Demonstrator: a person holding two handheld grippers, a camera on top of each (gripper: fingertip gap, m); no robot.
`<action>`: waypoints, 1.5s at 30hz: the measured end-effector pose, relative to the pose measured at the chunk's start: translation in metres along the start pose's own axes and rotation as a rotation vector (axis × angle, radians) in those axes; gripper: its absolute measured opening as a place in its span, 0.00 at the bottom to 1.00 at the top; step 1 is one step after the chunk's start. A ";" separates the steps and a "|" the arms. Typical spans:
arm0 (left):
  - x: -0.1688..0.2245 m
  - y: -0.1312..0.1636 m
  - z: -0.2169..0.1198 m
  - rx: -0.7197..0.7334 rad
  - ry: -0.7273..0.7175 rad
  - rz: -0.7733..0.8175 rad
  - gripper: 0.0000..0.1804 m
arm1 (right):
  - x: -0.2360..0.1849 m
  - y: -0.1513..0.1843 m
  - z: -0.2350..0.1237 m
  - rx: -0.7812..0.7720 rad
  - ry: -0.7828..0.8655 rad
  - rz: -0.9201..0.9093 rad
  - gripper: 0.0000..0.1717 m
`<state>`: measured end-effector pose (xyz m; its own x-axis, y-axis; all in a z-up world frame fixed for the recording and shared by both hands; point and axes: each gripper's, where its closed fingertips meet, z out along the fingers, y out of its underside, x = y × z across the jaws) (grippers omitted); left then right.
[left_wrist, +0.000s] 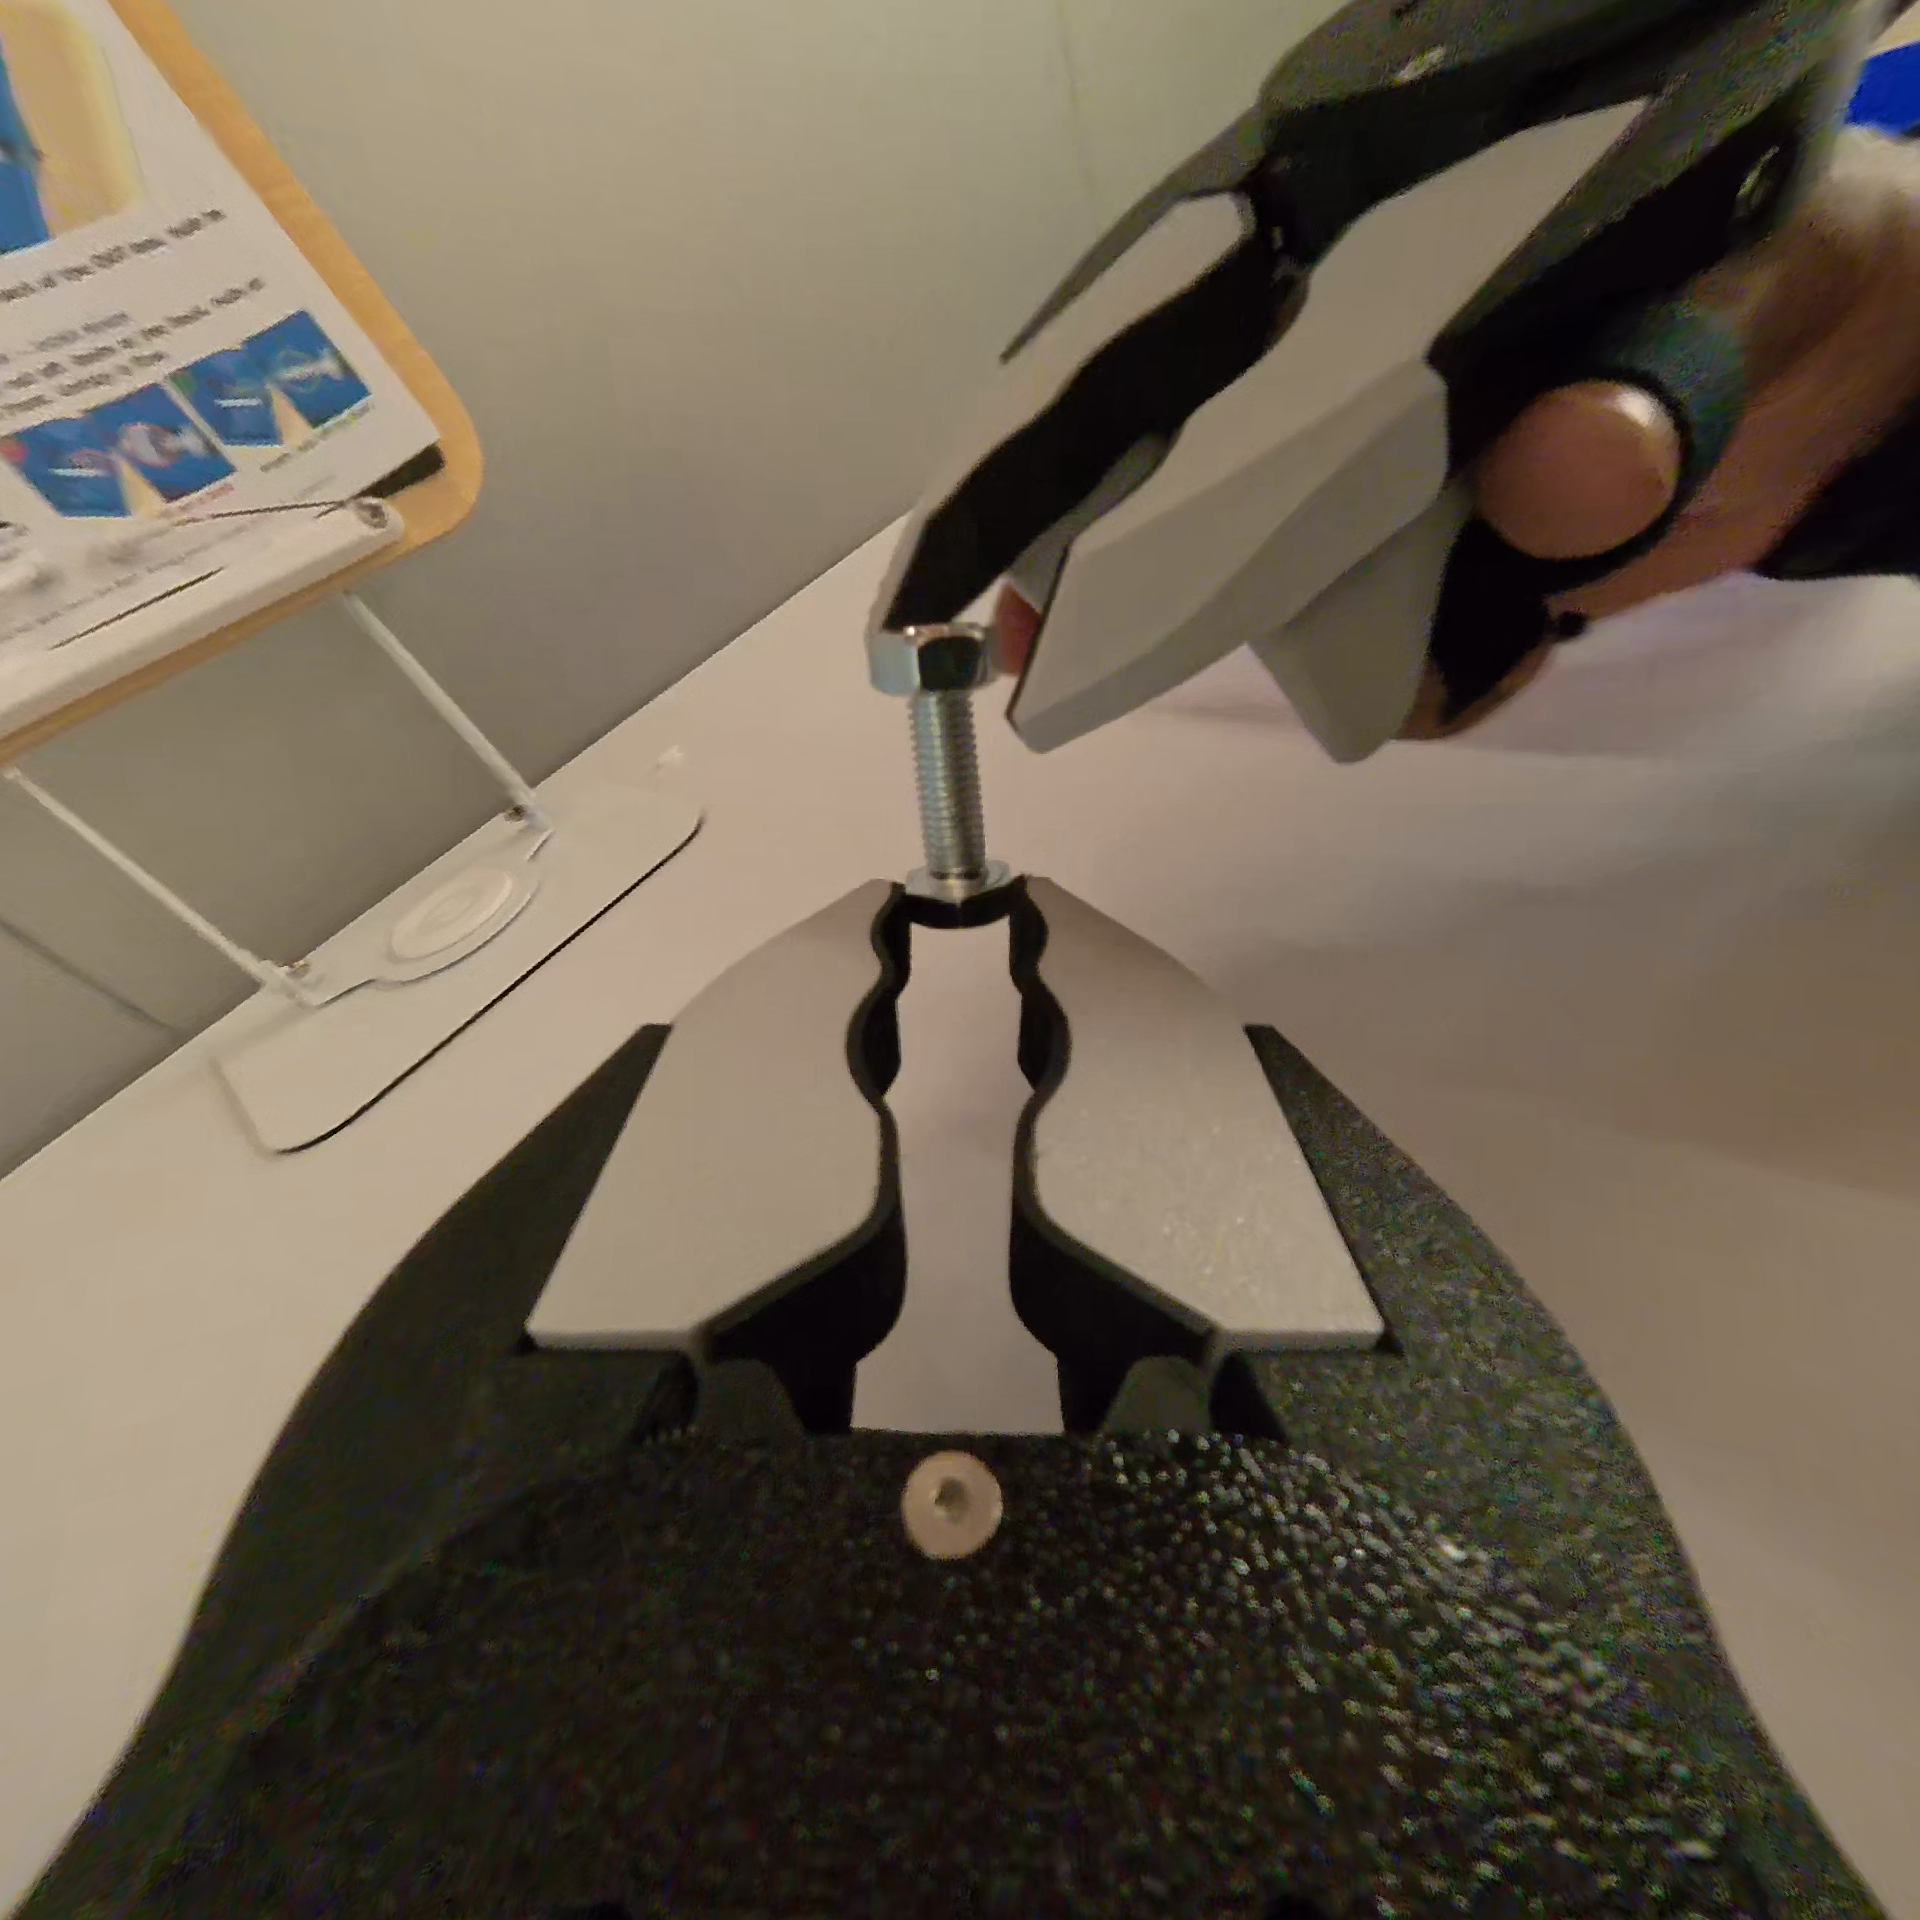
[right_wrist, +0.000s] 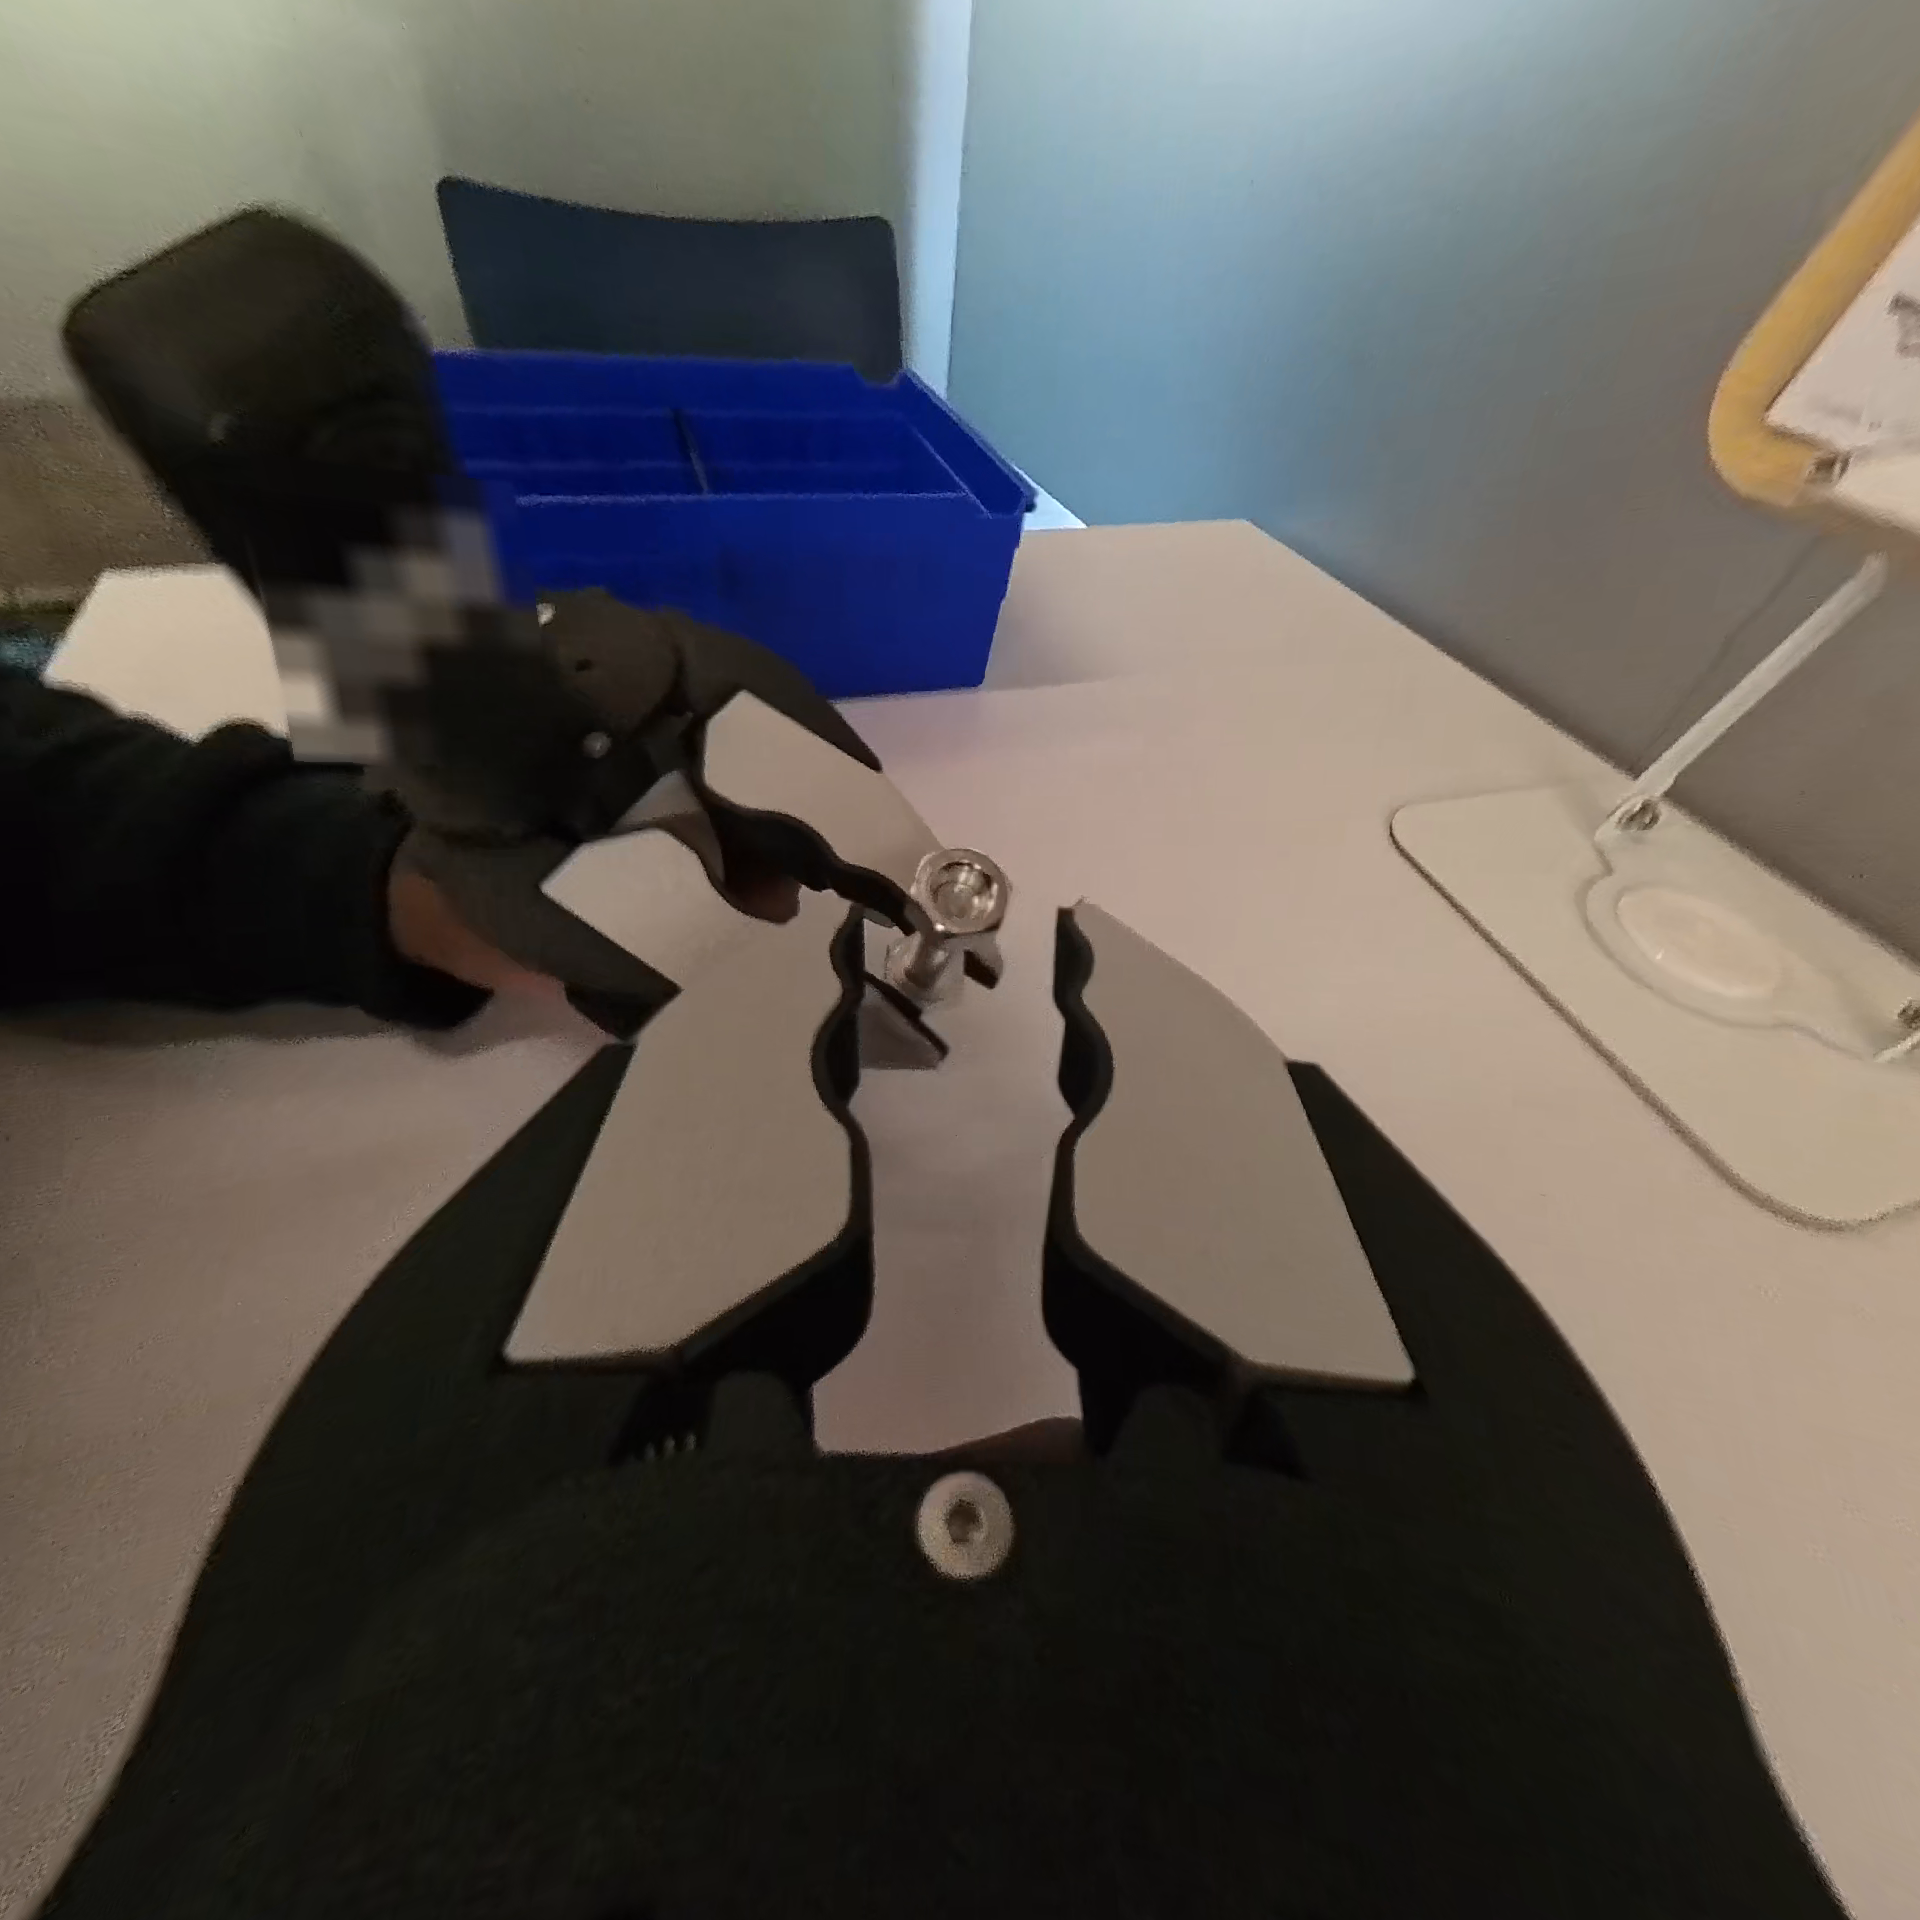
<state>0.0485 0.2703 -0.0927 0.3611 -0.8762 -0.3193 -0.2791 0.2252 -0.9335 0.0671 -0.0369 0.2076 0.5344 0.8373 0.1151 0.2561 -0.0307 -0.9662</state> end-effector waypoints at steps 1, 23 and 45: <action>0.004 -0.001 -0.001 0.006 0.036 -0.002 0.10 | -0.001 0.000 -0.003 -0.005 -0.020 -0.055 0.22; -0.013 0.027 -0.008 -0.305 -0.161 0.538 0.10 | -0.005 0.037 0.005 -0.265 0.007 0.227 0.10; 0.011 0.047 -0.009 -0.372 0.057 0.617 0.10 | -0.021 0.064 -0.002 -0.404 -0.127 -0.170 0.10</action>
<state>0.0315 0.2670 -0.1384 -0.0045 -0.6594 -0.7518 -0.7052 0.5351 -0.4652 0.0738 -0.0576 0.1435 0.3611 0.9084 0.2109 0.6388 -0.0762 -0.7656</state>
